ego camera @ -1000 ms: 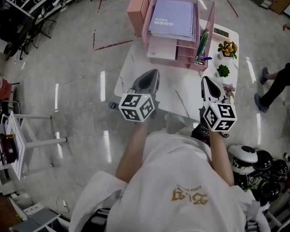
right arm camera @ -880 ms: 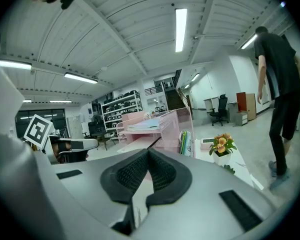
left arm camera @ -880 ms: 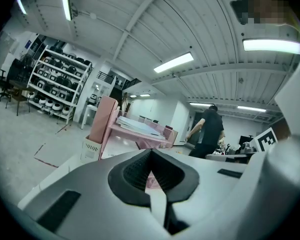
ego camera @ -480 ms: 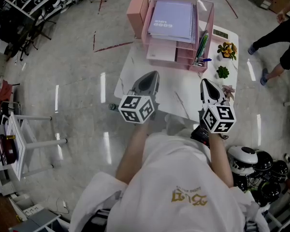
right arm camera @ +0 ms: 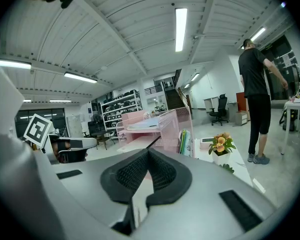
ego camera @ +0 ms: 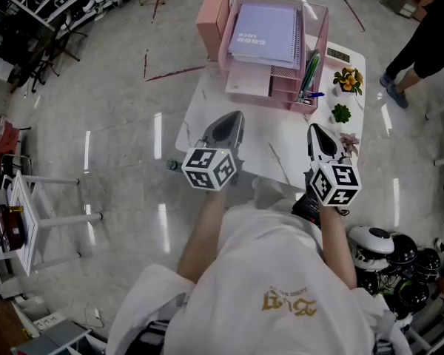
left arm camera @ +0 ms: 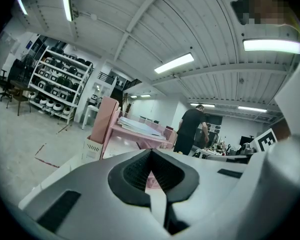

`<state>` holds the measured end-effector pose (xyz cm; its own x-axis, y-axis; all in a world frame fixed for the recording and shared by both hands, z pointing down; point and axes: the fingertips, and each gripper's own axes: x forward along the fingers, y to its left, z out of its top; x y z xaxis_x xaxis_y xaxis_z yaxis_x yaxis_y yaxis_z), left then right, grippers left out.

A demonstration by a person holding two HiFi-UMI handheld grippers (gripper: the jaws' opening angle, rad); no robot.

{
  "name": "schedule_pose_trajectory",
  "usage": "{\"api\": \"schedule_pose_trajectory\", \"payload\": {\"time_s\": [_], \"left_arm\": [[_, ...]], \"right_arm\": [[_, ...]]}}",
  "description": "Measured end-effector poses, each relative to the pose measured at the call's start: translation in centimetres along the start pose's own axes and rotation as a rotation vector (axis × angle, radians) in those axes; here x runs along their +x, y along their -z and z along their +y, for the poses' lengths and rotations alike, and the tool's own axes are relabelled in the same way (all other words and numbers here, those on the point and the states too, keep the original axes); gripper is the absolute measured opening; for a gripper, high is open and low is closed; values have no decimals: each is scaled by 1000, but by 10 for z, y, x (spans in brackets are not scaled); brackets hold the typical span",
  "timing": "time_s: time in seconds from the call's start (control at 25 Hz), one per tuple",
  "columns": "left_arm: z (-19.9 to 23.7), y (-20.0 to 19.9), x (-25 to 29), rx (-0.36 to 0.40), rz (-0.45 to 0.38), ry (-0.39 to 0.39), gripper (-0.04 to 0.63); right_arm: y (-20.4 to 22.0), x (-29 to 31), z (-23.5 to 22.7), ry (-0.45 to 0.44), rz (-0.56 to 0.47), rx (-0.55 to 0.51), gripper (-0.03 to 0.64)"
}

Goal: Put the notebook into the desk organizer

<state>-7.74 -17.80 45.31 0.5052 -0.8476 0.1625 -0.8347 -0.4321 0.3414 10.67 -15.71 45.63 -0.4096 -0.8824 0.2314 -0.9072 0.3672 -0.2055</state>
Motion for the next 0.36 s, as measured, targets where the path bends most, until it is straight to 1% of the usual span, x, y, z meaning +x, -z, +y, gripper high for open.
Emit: {"api": "schedule_pose_trajectory", "payload": {"time_s": [0.36], "left_arm": [[-3, 0, 0, 5, 1, 4, 17]], "right_arm": [[0, -2, 1, -4, 0, -4, 9]]}}
